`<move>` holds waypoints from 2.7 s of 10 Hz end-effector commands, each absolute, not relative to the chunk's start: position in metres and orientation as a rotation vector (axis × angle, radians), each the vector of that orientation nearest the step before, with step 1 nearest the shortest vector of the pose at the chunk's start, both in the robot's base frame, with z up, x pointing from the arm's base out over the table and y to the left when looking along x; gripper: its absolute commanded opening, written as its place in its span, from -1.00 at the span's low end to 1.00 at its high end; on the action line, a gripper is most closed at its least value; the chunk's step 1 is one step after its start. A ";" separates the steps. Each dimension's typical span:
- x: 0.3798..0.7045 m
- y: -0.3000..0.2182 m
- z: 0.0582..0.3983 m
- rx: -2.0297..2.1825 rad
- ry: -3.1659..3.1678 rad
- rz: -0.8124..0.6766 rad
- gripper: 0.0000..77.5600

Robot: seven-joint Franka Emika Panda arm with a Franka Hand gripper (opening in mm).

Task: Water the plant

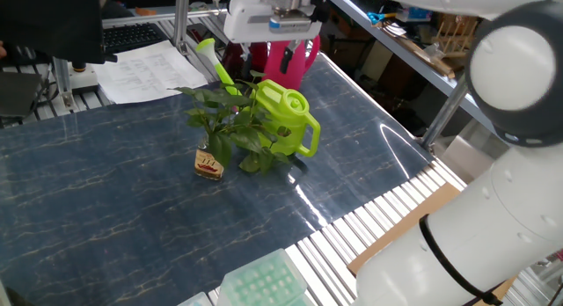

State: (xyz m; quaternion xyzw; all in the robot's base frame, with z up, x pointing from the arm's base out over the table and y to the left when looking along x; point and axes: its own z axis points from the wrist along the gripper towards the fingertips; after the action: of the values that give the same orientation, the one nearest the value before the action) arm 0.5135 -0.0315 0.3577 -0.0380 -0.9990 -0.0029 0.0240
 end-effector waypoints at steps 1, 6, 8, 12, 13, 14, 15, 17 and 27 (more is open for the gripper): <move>0.522 -0.040 0.358 -0.095 -3.095 -0.003 1.00; 0.545 -0.069 0.350 0.011 -3.095 0.006 1.00; 0.548 -0.077 0.346 0.039 -3.095 0.010 1.00; 0.554 -0.089 0.338 0.016 -3.077 -0.001 1.00; 0.555 -0.089 0.337 0.011 -3.076 -0.001 1.00; 0.558 -0.088 0.335 0.009 -3.074 -0.002 1.00; 0.561 -0.087 0.334 0.011 -3.074 -0.002 1.00; 0.564 -0.087 0.334 0.009 -3.075 -0.003 1.00; 0.567 -0.086 0.329 -0.214 -2.987 0.011 1.00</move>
State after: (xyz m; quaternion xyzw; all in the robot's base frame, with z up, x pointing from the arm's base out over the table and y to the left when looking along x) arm 0.5663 -0.0852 0.3279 -0.0341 -0.9979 -0.0005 0.0542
